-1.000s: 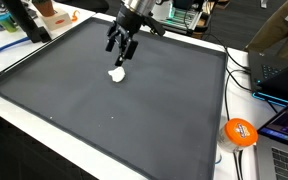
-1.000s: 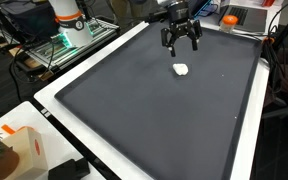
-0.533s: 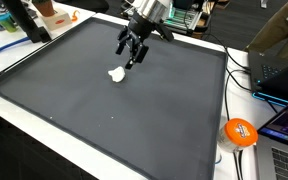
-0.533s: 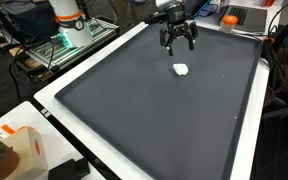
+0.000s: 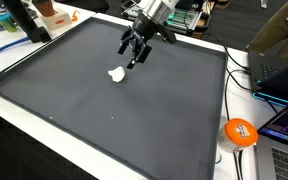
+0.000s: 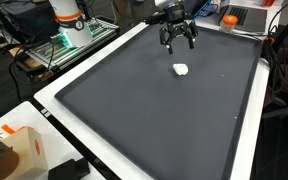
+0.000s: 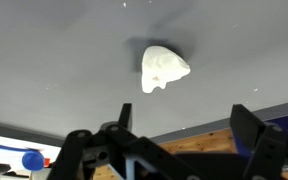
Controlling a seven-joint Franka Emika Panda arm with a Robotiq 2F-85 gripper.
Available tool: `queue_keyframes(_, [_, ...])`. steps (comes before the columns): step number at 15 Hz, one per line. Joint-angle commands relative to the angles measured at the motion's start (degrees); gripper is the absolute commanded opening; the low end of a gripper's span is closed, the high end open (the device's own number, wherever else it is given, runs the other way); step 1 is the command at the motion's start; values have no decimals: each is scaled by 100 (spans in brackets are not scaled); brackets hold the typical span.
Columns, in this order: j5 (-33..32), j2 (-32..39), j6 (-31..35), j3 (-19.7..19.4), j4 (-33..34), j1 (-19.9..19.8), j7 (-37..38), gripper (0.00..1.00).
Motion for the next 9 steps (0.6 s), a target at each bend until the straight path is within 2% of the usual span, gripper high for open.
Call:
queue_keyframes(1, [-266,177,-122,-326,-87,382,546,100])
queue_keyframes(9, [-279,622,-98,-658,-76,842,934,100])
